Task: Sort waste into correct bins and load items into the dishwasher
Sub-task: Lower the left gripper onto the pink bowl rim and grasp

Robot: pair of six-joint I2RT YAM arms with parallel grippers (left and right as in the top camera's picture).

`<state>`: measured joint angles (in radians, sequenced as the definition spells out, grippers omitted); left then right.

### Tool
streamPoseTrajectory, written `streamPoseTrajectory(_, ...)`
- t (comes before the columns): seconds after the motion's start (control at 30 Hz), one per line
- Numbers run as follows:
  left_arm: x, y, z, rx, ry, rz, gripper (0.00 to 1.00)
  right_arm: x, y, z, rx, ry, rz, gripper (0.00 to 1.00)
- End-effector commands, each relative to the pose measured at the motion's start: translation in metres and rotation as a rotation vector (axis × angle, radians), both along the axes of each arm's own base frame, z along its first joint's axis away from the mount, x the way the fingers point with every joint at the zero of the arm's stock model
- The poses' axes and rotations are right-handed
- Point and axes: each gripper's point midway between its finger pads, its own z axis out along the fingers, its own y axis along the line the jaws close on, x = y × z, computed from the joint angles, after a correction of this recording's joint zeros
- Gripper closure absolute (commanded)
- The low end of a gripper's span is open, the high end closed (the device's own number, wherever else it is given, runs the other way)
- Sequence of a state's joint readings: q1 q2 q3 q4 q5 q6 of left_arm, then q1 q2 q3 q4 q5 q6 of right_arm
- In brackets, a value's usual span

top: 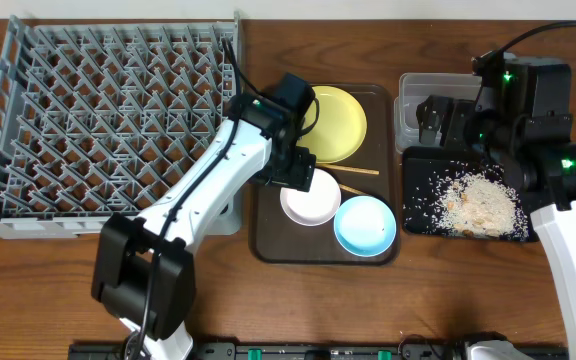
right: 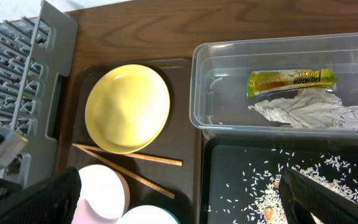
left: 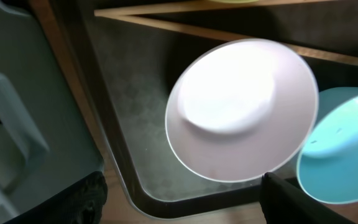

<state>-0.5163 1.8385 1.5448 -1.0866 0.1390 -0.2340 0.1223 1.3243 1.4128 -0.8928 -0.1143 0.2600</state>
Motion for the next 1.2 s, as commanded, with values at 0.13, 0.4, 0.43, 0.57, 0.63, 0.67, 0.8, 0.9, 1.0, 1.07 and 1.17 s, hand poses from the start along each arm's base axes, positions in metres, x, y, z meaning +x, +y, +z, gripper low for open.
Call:
streamPoseTrajectory(0.13,0.001,0.002,-0.019,0.035,0.033,-0.016,0.22,0.003,-0.005,0.003,0.001,-0.006,-0.028,0.01)
streamPoseTrajectory(0.4,0.003,0.001,-0.047,0.064,0.085,-0.016,0.27,0.003,-0.005,0.003,0.000,-0.004,-0.028,0.01)
streamPoseTrajectory(0.43,0.003,0.001,-0.051,0.068,0.093,-0.016,0.27,0.003,-0.005,0.003,0.000,-0.004,-0.028,0.01)
streamPoseTrajectory(0.57,0.001,0.002,-0.066,0.088,0.127,-0.041,0.28,0.003,-0.005,0.003,0.000,-0.004,-0.028,0.01)
streamPoseTrajectory(0.63,0.000,0.002,-0.073,0.096,0.141,-0.076,0.28,0.003,-0.005,0.003,0.000,-0.004,-0.028,0.01)
streamPoseTrajectory(0.67,-0.001,0.003,-0.076,0.100,0.148,-0.094,0.30,0.003,-0.005,0.003,0.000,-0.004,-0.028,0.01)
streamPoseTrajectory(0.8,-0.003,0.004,-0.088,0.113,0.176,-0.128,0.38,0.003,-0.005,0.003,0.000,-0.004,-0.028,0.01)
streamPoseTrajectory(0.9,-0.004,0.005,-0.096,0.122,0.193,-0.130,0.44,0.003,-0.005,0.003,0.000,-0.004,-0.028,0.01)
streamPoseTrajectory(1.0,-0.004,0.005,-0.099,0.124,0.197,-0.129,0.47,0.003,-0.005,0.003,0.000,-0.004,-0.028,0.01)
streamPoseTrajectory(1.07,-0.003,0.004,-0.099,0.122,0.194,-0.129,0.56,0.003,-0.005,0.003,0.000,-0.004,-0.028,0.01)
streamPoseTrajectory(1.17,-0.003,0.004,-0.099,0.121,0.191,-0.129,0.72,0.003,-0.005,0.003,0.000,-0.004,-0.028,0.01)
